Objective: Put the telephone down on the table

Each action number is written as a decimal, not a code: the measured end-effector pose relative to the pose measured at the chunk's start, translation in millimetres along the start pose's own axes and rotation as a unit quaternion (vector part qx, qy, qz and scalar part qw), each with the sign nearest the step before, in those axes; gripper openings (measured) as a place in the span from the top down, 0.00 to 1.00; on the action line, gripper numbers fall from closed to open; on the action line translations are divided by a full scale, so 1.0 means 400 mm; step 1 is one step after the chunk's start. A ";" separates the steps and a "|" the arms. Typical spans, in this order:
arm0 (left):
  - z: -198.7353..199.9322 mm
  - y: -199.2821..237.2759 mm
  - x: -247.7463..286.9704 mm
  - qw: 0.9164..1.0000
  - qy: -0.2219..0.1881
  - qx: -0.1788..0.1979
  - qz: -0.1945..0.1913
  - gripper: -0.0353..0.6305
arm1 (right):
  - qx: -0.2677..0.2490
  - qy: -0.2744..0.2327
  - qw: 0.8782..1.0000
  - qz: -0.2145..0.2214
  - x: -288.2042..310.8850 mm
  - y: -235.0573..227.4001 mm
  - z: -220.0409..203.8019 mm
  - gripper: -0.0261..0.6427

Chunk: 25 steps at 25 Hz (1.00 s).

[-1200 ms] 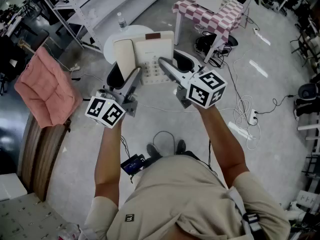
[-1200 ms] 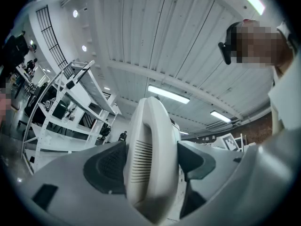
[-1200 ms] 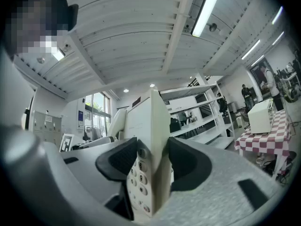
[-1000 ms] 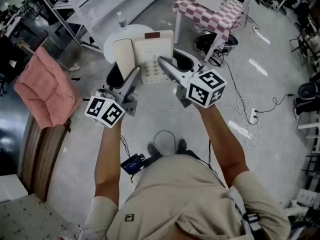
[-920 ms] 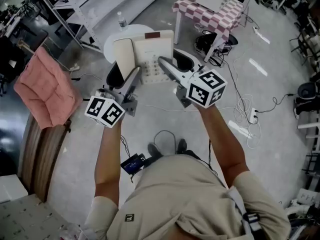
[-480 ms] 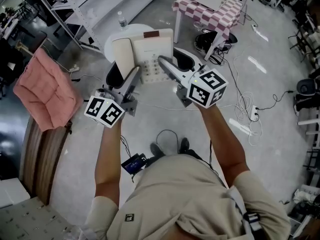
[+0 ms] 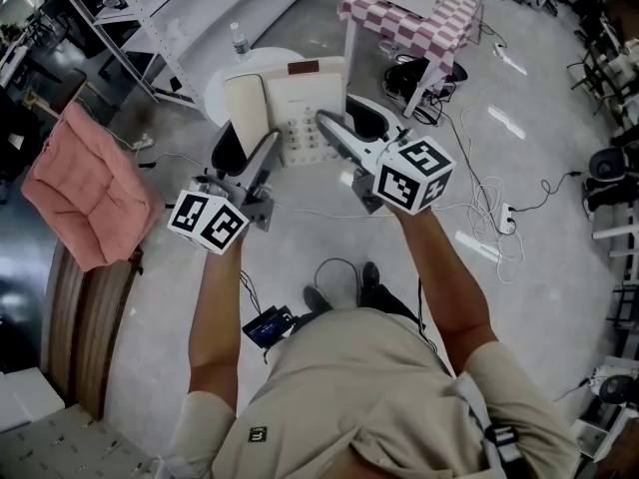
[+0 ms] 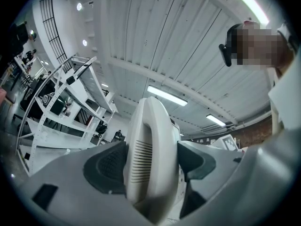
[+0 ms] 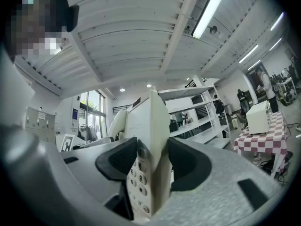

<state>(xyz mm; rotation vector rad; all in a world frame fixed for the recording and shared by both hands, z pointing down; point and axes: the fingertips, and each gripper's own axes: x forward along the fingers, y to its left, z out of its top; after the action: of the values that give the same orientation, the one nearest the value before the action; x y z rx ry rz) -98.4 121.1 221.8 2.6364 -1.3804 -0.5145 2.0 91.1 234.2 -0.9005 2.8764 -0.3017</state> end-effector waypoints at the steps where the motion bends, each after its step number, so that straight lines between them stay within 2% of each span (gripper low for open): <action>1: -0.004 0.000 0.004 1.000 0.002 -0.001 0.000 0.45 | 0.001 0.001 1.000 0.000 -0.001 -0.006 -0.002 0.67; 8: -0.038 0.018 0.064 1.000 0.009 0.002 0.006 0.45 | 0.011 0.003 1.000 0.003 0.011 -0.078 -0.014 0.67; 12: -0.060 0.029 0.127 1.000 -0.001 0.004 0.012 0.45 | 0.015 0.007 1.000 0.013 0.018 -0.147 -0.002 0.67; 25: -0.124 0.079 0.364 0.998 0.002 0.009 0.063 0.45 | 0.025 0.024 0.998 0.059 0.081 -0.407 0.032 0.67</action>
<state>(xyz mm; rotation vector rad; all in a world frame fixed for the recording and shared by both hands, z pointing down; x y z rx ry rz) -28.8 -18.2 241.3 2.5412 -1.5462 -0.4826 67.4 -60.4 256.2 -0.7214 2.9371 -0.3874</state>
